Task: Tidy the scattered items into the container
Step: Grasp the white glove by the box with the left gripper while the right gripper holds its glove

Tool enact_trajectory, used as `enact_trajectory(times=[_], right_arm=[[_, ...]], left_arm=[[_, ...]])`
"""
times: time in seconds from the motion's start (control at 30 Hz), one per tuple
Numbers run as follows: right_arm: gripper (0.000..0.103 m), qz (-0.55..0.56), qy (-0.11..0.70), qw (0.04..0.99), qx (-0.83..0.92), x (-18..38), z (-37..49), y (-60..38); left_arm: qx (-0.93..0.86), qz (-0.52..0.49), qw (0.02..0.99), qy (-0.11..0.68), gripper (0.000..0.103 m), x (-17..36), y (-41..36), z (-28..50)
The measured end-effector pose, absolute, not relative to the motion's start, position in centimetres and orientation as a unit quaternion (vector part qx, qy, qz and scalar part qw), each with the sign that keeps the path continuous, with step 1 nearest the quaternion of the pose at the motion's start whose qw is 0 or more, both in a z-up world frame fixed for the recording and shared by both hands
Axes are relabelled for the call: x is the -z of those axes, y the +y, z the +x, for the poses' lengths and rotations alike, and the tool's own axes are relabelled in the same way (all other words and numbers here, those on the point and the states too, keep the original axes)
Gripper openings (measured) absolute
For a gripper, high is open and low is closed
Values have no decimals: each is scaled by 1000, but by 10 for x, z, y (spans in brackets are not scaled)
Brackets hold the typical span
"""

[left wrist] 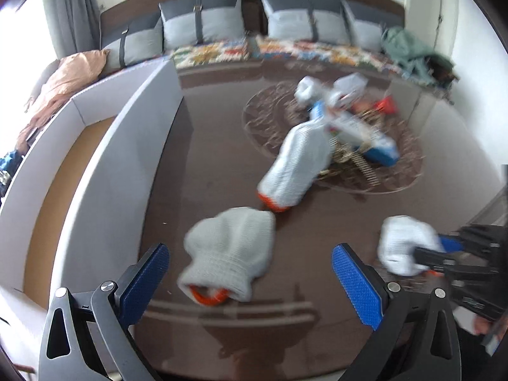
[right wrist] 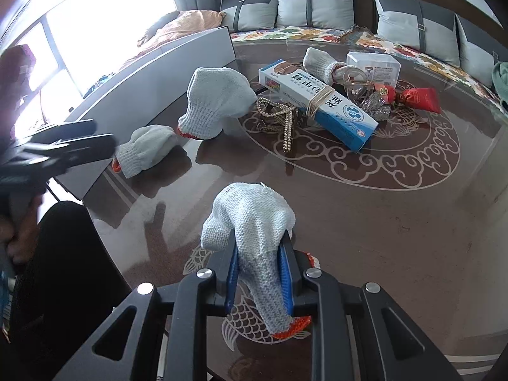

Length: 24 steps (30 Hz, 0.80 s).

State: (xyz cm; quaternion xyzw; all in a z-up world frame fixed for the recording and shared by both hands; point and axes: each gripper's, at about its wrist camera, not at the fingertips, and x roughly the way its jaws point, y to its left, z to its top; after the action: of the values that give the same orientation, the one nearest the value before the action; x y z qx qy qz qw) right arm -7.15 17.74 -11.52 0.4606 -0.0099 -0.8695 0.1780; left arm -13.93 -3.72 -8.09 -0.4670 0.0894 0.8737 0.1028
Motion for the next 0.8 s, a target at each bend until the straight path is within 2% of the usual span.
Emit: enact_trajectory(times=[0.2, 0.37, 0.43, 0.47, 0.5, 0.53, 0.6, 0.8], right_arm=[[23, 463, -7, 179, 868, 115, -70, 177], [23, 461, -6, 176, 870, 116, -69, 176], [23, 460, -7, 175, 871, 116, -69, 176], [23, 460, -7, 174, 871, 116, -69, 176], [24, 460, -9, 174, 871, 116, -69, 176], [24, 459, -11, 174, 871, 116, -69, 176], [24, 458, -14, 174, 872, 117, -68, 177], [24, 455, -16, 171, 874, 118, -66, 176]], left_arm=[[-850, -515, 93, 60, 103, 112, -46, -171], [-838, -529, 112, 66, 103, 123, -39, -176], [-836, -533, 109, 70, 90, 123, -38, -173], [-835, -534, 108, 72, 66, 123, -38, -172], [-834, -536, 107, 73, 48, 123, -38, -171], [-835, -537, 106, 64, 47, 121, -42, -169], [-835, -538, 103, 47, 37, 119, -50, -167], [-836, -541, 95, 22, 32, 111, -53, -140]])
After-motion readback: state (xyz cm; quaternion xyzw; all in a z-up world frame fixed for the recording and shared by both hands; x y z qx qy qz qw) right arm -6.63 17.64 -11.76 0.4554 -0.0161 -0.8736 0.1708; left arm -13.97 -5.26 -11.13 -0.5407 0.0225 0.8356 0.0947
